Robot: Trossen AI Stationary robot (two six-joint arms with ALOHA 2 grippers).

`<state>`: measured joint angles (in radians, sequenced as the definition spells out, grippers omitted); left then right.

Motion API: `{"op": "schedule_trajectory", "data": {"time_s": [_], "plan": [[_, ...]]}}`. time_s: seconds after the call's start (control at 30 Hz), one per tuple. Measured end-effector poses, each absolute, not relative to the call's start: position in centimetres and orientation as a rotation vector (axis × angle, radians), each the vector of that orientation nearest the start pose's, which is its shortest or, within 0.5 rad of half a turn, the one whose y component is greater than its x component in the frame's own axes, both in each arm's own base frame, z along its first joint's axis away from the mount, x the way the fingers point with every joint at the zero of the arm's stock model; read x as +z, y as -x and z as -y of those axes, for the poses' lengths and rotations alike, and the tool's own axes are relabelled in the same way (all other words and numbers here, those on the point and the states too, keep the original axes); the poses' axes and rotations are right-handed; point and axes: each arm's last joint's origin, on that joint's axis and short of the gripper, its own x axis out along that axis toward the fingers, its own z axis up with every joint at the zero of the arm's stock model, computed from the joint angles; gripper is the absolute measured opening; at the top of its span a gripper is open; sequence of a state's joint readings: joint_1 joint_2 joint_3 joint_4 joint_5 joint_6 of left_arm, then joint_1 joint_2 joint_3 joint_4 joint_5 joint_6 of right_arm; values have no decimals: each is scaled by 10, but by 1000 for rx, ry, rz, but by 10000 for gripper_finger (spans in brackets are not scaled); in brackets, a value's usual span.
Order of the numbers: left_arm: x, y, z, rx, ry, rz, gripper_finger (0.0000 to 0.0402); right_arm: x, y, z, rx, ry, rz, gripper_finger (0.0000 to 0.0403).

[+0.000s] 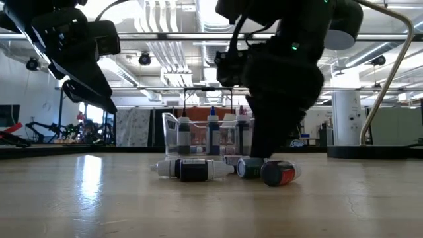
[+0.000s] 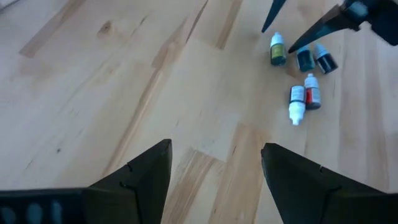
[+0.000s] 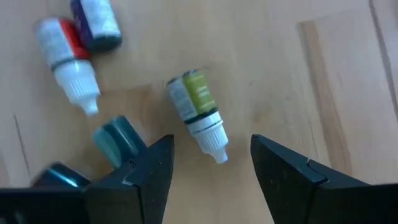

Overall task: Pick & Place food coloring
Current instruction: Put the small green food coloring bottle into the transparent bin

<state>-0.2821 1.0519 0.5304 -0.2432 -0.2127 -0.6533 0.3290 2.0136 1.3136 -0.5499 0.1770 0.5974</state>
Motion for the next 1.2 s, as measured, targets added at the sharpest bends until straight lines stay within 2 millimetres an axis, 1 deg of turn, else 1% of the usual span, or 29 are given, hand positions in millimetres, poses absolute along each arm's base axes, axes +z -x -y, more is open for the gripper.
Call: {"op": "schedule_trajectory", "data": {"time_s": [0.13,0.33,0.43,0.53,0.73,1.0,1.2], "plan": [[195,-192,48,188,435,-712,221,139,-370,-121,-165,-125,-1203,205],[196,-193,49,184,443,-693,221,139,-371,-120,-94,-23,-1206,205],[197,-193,49,185,449,-690,222,138,-371,-119,-92,-30,-1212,205],[197,-193,49,185,452,-686,222,137,-372,-114,-89,-95,-1223,196],[197,-194,49,194,458,-677,222,136,-375,-104,-110,-137,-1231,152],[193,-192,48,211,483,-684,222,136,-376,-99,-111,-129,-1235,93],[194,-193,48,223,482,-676,222,144,-385,-95,-154,-191,-1200,38]]}}
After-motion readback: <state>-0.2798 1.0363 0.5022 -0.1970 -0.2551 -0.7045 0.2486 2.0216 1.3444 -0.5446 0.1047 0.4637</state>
